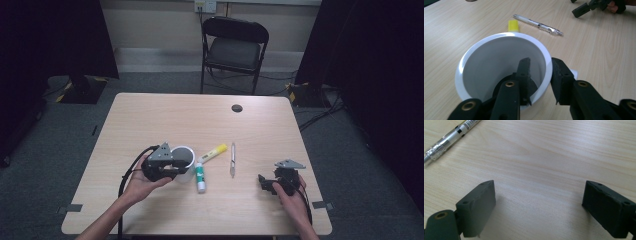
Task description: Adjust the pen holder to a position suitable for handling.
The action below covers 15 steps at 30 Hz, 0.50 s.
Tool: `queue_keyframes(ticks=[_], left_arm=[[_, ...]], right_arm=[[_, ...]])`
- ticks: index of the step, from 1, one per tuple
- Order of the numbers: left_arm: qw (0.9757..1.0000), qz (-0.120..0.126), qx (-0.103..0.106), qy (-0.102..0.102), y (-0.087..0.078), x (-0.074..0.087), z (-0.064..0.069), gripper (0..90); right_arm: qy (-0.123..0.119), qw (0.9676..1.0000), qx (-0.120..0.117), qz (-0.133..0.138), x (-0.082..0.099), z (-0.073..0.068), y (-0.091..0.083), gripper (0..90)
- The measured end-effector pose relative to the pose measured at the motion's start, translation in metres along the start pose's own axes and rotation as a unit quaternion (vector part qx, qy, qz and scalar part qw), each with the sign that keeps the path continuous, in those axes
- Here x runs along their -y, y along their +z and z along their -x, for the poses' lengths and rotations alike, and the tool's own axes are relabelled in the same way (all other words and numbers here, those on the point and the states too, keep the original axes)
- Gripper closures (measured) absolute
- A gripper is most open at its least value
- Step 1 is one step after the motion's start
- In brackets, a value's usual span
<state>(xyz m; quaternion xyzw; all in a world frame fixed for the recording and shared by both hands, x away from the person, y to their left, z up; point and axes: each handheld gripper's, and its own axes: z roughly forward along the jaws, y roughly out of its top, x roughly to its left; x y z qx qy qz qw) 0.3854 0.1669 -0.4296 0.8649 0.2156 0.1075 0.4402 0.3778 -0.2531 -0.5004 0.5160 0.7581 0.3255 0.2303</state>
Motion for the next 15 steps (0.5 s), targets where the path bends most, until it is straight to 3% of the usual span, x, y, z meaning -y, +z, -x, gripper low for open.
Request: queue_keyframes(ticks=[5, 7, 15], left_arm=[[0.9999, -0.002, 0.010, -0.010, -0.0008, -0.0002, 0.0006, 77.7], [0.9995, 0.003, 0.026, -0.020, -0.0009, 0.0009, 0.0020, 80.7], [0.9981, 0.007, 0.050, -0.036, -0.0068, 0.0064, 0.0080, 80.8]], right_arm=[[0.000, 1.0000, 0.000, 0.000, 0.0000, 0.0000, 0.0000, 10.6], [0.001, 1.0000, 0.001, 0.000, 0.0000, -0.0001, 0.0000, 10.6], [0.001, 1.0000, 0.001, 0.000, 0.0001, -0.0002, 0.0000, 10.6]])
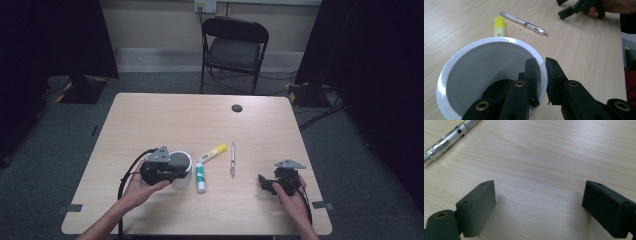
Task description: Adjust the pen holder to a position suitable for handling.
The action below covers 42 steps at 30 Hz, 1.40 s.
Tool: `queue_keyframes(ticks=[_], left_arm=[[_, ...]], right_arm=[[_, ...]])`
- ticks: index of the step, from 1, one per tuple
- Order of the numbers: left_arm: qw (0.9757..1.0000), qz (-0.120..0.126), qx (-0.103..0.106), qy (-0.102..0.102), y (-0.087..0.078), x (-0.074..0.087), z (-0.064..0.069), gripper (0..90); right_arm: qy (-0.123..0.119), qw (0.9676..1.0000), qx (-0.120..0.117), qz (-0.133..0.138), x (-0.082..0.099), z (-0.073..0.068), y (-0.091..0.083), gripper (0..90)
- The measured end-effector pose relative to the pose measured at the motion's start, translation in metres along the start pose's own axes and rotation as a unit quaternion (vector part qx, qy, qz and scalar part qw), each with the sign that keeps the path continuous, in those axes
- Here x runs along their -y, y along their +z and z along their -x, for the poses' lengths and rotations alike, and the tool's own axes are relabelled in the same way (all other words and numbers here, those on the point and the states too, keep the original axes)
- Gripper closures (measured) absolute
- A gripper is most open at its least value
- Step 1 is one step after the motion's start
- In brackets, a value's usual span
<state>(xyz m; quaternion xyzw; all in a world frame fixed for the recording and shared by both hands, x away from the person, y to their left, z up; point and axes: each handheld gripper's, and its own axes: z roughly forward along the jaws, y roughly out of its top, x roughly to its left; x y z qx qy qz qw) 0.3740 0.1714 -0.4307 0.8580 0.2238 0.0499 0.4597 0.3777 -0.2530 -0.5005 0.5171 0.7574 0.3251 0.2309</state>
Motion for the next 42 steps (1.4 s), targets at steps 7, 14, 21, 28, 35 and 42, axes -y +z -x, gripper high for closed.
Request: queue_keyframes(ticks=[7, 14, 21, 28, 35, 42], left_arm=[[0.9998, -0.013, 0.015, 0.003, -0.003, 0.000, 0.006, 80.8], [0.9997, 0.000, 0.023, -0.003, -0.004, 0.006, 0.017, 80.7], [0.9993, 0.001, 0.036, 0.006, -0.007, 0.010, 0.025, 80.7], [0.9991, 0.004, 0.042, -0.002, -0.005, 0.010, 0.030, 80.7], [0.9991, 0.007, 0.043, 0.007, -0.003, 0.009, 0.034, 80.7], [0.9985, 0.011, 0.053, 0.003, -0.001, 0.008, 0.035, 80.6]], right_arm=[[0.000, 1.0000, 0.000, 0.000, 0.000, 0.000, 0.000, 10.6], [0.000, 1.0000, 0.000, 0.000, 0.000, 0.000, 0.000, 10.6], [0.000, 1.0000, 0.000, 0.000, 0.000, 0.000, 0.000, 10.6], [0.000, 1.0000, 0.000, 0.000, 0.000, 0.000, 0.000, 10.6], [0.000, 1.0000, 0.001, 0.000, 0.000, 0.000, 0.000, 10.6], [0.000, 1.0000, 0.000, 0.000, 0.000, 0.000, 0.000, 10.6]])
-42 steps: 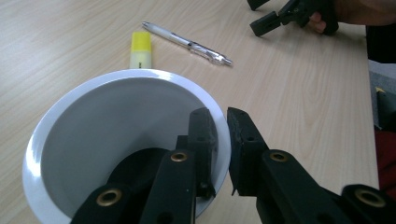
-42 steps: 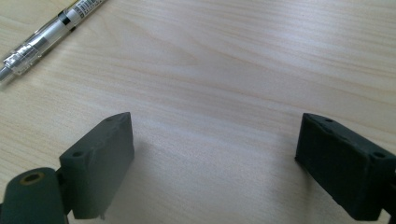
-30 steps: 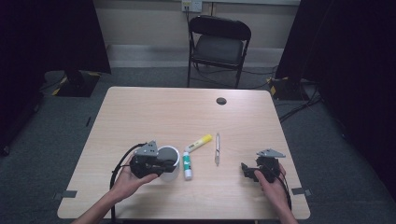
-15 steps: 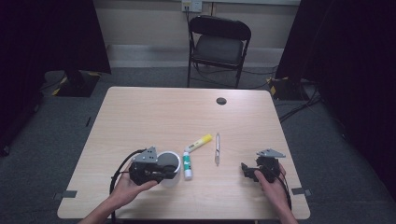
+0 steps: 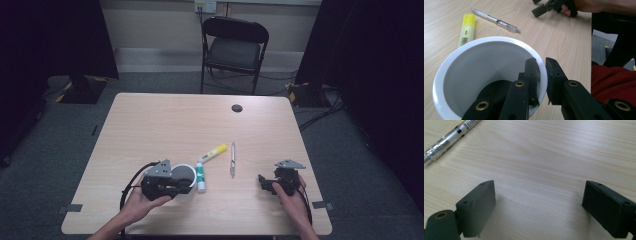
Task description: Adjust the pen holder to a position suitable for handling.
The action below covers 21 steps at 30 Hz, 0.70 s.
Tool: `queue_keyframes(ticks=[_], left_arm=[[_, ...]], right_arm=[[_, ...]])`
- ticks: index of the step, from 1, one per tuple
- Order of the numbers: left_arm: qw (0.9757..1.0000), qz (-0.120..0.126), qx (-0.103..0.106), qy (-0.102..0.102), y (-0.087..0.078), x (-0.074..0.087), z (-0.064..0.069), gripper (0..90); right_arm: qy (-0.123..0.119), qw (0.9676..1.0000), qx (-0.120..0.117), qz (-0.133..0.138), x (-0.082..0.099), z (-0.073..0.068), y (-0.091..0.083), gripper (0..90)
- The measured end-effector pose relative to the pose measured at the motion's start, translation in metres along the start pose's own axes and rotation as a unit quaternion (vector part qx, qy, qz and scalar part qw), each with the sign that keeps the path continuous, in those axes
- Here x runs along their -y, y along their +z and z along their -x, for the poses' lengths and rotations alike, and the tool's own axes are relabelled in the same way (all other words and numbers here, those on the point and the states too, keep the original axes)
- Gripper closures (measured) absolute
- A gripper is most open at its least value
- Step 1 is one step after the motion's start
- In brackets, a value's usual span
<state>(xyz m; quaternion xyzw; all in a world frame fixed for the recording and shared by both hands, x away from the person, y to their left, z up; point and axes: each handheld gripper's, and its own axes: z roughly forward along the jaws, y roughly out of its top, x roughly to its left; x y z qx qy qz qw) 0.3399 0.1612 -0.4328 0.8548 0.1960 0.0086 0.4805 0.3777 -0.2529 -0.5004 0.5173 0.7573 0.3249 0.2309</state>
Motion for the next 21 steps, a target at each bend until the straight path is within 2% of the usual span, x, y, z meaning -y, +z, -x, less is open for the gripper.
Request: queue_keyframes(ticks=[1, 4, 7, 9, 15, 16, 18, 20, 21], left_arm=[[1.0000, 0.003, 0.004, -0.001, 0.000, 0.000, 0.000, 80.8], [1.0000, 0.002, -0.002, 0.004, 0.001, -0.001, 0.002, 80.8], [1.0000, 0.003, 0.005, 0.007, 0.000, 0.000, 0.000, 78.3], [0.9998, 0.013, 0.010, 0.009, -0.002, -0.002, 0.001, 75.1], [0.9992, 0.039, 0.007, 0.011, -0.013, -0.007, -0.003, 64.5], [0.9986, 0.052, 0.006, 0.005, -0.017, -0.006, -0.006, 62.4], [0.9982, 0.060, 0.001, -0.001, -0.020, -0.004, -0.009, 58.6], [0.9981, 0.062, -0.002, -0.008, -0.023, -0.003, -0.013, 49.7], [0.9979, 0.064, -0.001, -0.008, -0.024, -0.002, -0.015, 48.3]], right_arm=[[0.000, 1.0000, 0.000, 0.000, 0.000, 0.000, 0.000, 10.6], [0.000, 1.0000, 0.000, 0.000, 0.000, 0.000, 0.000, 10.6], [0.000, 1.0000, 0.000, 0.000, 0.000, 0.000, 0.000, 10.6], [0.000, 1.0000, 0.000, 0.000, 0.000, 0.000, 0.000, 10.6], [0.000, 1.0000, 0.000, 0.000, 0.000, 0.000, 0.000, 10.6], [0.000, 1.0000, 0.000, 0.000, 0.000, 0.000, 0.000, 10.6], [0.000, 1.0000, 0.000, 0.000, 0.000, 0.000, 0.000, 10.6], [0.000, 1.0000, 0.000, 0.000, 0.000, 0.000, 0.000, 10.6], [0.000, 1.0000, 0.000, 0.000, 0.000, 0.000, 0.000, 10.6]])
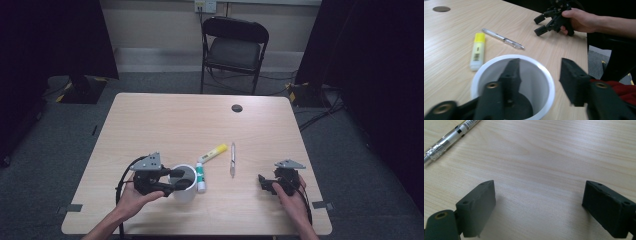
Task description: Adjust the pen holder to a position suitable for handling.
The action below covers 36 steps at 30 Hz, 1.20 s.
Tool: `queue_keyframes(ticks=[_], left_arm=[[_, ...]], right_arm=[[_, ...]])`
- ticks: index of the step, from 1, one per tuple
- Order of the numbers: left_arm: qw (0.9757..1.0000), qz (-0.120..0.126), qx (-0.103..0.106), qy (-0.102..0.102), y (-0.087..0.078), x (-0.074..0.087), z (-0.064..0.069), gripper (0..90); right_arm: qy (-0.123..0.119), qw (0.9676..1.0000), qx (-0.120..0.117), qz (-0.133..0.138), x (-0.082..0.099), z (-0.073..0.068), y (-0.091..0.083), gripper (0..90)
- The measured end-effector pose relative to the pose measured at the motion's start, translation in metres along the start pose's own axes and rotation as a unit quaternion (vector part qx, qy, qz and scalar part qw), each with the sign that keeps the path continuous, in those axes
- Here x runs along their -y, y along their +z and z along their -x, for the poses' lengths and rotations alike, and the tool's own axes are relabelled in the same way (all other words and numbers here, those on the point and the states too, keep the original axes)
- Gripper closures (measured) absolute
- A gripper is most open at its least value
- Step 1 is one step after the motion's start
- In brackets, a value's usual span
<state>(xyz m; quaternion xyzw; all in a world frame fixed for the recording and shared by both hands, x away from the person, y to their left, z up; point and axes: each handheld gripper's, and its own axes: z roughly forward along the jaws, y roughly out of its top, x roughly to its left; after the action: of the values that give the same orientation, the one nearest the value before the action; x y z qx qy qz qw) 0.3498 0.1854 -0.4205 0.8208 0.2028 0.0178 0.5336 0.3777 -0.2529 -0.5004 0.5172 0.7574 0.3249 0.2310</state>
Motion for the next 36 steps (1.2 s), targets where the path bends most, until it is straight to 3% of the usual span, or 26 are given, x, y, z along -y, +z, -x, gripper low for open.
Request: queue_keyframes(ticks=[7, 16, 20, 22, 24, 27, 28, 29, 30, 33, 34, 35, 36], left_arm=[[0.9991, 0.022, -0.030, -0.020, -0.012, 0.004, -0.013, 33.6], [0.9983, 0.009, -0.050, -0.029, -0.018, 0.009, -0.027, 26.5], [0.9965, 0.016, -0.073, -0.039, -0.025, 0.012, -0.034, 22.0], [0.9965, 0.014, -0.068, -0.047, -0.026, 0.016, -0.041, 21.0], [0.9958, 0.005, -0.081, -0.044, -0.027, 0.020, -0.047, 18.5], [0.9946, 0.004, -0.087, -0.057, -0.029, 0.023, -0.053, 18.1], [0.9938, 0.002, -0.090, -0.066, -0.031, 0.025, -0.057, 18.1], [0.9925, -0.006, -0.104, -0.064, -0.033, 0.028, -0.060, 18.1], [0.9925, -0.006, -0.104, -0.064, -0.033, 0.028, -0.060, 18.1], [0.9855, -0.047, -0.147, -0.070, -0.030, 0.040, -0.072, 18.1], [0.9855, -0.047, -0.147, -0.070, -0.030, 0.040, -0.072, 18.1], [0.9805, -0.078, -0.167, -0.066, -0.025, 0.048, -0.079, 18.1], [0.9781, -0.088, -0.176, -0.067, -0.023, 0.052, -0.082, 18.0]], right_arm=[[0.000, 1.0000, 0.000, 0.000, 0.000, 0.000, 0.000, 10.6], [0.000, 1.0000, -0.001, 0.000, 0.000, 0.000, 0.000, 10.6], [0.000, 1.0000, 0.000, 0.000, 0.000, 0.000, 0.000, 10.6], [0.000, 1.0000, 0.000, 0.000, 0.000, 0.000, 0.000, 10.6], [0.001, 1.0000, 0.000, 0.000, 0.000, 0.000, 0.000, 10.6], [0.007, 1.0000, 0.007, 0.001, 0.001, -0.002, -0.001, 10.7], [0.007, 0.9999, 0.008, 0.001, 0.001, -0.003, -0.001, 10.8], [0.007, 0.9999, 0.009, 0.001, 0.001, -0.003, -0.001, 11.0], [0.007, 0.9999, 0.008, 0.001, 0.001, -0.003, -0.001, 11.7], [-0.002, 1.0000, 0.006, 0.002, 0.001, -0.004, -0.003, 15.2], [-0.005, 1.0000, 0.004, 0.001, 0.001, -0.005, -0.004, 15.9], [-0.005, 1.0000, 0.003, 0.000, 0.001, -0.005, -0.005, 17.1], [-0.006, 1.0000, 0.002, 0.002, 0.001, -0.005, -0.006, 18.3]])
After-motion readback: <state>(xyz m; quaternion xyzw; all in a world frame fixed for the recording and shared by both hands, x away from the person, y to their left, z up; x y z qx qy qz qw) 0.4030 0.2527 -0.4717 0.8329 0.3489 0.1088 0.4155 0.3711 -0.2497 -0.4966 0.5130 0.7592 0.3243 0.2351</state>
